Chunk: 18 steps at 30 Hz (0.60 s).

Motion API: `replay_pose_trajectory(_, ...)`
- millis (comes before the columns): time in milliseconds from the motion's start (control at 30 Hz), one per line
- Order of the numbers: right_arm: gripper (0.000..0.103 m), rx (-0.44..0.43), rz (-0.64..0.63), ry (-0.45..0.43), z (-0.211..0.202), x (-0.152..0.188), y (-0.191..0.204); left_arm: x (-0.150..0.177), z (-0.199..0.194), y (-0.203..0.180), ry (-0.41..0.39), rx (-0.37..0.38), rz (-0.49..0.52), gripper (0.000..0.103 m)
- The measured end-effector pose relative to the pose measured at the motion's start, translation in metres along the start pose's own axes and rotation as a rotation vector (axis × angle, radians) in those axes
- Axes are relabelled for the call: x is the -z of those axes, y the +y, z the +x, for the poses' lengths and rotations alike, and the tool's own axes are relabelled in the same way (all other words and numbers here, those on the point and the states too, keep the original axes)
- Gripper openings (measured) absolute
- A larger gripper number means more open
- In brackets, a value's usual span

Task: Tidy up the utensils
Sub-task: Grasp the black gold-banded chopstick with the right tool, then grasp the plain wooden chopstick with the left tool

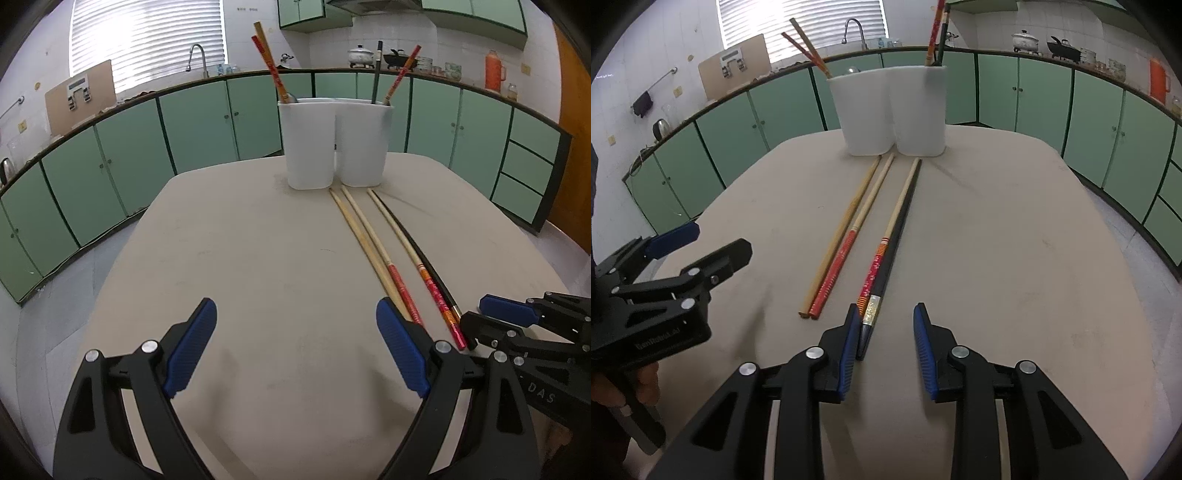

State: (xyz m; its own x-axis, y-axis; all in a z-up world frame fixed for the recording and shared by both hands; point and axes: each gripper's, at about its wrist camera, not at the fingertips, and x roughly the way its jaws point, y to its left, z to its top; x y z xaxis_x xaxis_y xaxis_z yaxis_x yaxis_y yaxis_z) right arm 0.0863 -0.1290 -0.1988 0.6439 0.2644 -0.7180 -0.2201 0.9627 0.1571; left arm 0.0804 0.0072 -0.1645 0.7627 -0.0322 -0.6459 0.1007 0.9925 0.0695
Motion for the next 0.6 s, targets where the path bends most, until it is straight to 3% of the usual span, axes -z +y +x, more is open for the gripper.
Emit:
replay_pose_trajectory(233, 0.03, 0.017, -0.031, 0.017, 0.009, -0.002, 0.008, 0.001, 0.002, -0.002, 0.005, -0.001, 0.007, 0.086)
replay_pose_trajectory(333, 0.019, 0.026, -0.015, 0.019, 0.011, -0.005, 0.003, 0.0, 0.003, -0.002, 0.009, 0.001, 0.005, 0.086)
replay_pose_trajectory(367, 0.009, 0.03, -0.009, 0.02, 0.011, -0.005, 0.001, 0.0, 0.003, -0.002, 0.011, 0.003, 0.005, 0.086)
replay_pose_trajectory(600, 0.007, 0.062, 0.069, 0.011, 0.004, -0.001, -0.027, -0.004, 0.007, -0.012, 0.023, 0.047, 0.015, 0.086)
